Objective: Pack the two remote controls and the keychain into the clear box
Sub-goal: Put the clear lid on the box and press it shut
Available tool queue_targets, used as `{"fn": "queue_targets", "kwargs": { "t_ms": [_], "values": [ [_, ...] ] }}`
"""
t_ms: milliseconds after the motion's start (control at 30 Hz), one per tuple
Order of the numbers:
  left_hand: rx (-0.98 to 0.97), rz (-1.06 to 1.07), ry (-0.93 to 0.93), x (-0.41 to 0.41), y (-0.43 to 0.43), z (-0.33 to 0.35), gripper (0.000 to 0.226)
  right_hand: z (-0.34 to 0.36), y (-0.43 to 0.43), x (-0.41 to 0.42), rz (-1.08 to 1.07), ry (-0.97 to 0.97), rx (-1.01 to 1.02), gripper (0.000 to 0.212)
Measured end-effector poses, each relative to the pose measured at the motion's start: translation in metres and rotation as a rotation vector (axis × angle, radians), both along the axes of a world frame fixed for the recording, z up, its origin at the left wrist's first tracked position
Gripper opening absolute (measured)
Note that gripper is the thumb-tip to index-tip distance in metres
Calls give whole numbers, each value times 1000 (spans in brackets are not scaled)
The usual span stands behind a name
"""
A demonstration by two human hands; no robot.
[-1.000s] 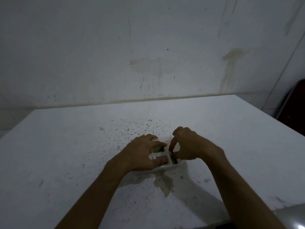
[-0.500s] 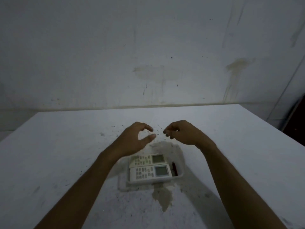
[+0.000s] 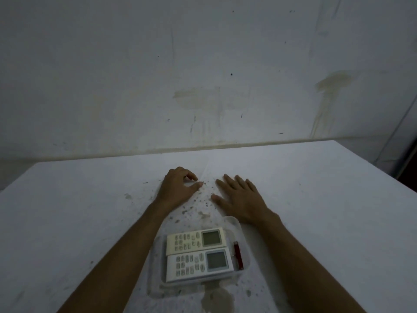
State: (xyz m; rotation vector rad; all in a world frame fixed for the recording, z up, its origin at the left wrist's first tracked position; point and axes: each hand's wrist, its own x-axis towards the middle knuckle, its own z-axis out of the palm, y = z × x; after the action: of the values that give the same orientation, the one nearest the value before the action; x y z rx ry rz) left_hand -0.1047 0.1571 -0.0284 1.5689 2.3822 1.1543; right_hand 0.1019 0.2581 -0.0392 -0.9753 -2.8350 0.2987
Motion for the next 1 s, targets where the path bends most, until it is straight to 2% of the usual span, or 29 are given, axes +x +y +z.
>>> {"fn": "queue_targets", "kwargs": {
  "t_ms": [267, 400, 467, 533, 600, 667, 733, 833, 933, 1000],
  "values": [
    [95, 16, 45, 5, -4, -2, 18, -4, 5, -1, 5, 78, 10, 78],
    [188, 90, -71, 4, -7, 5, 17, 4, 4, 3, 8, 212, -51, 69],
    [299, 130, -187, 5, -15, 19, 18, 12, 0, 7, -26, 462, -168, 59],
    [369, 157, -391, 7, -23, 37, 19, 18, -1, 11, -74, 686, -221, 55],
    [473, 84, -755, 10, -34, 57, 23, 25, -6, 10, -98, 791, -213, 59],
    [593, -54, -1154, 15, -48, 75, 16, 36, -15, 8, -111, 839, -227, 68],
    [606, -160, -1394, 19, -64, 86, 13, 51, -27, 7, -97, 897, -283, 76],
    [522, -256, -1484, 25, -89, 94, 20, 75, -48, 12, -50, 1035, -392, 69],
    [472, -294, -1473, 32, -115, 97, 22, 91, -70, 25, -56, 1155, -264, 40],
    [454, -298, -1420, 35, -130, 96, 19, 98, -87, 35, -78, 1173, -214, 28]
  ]
}}
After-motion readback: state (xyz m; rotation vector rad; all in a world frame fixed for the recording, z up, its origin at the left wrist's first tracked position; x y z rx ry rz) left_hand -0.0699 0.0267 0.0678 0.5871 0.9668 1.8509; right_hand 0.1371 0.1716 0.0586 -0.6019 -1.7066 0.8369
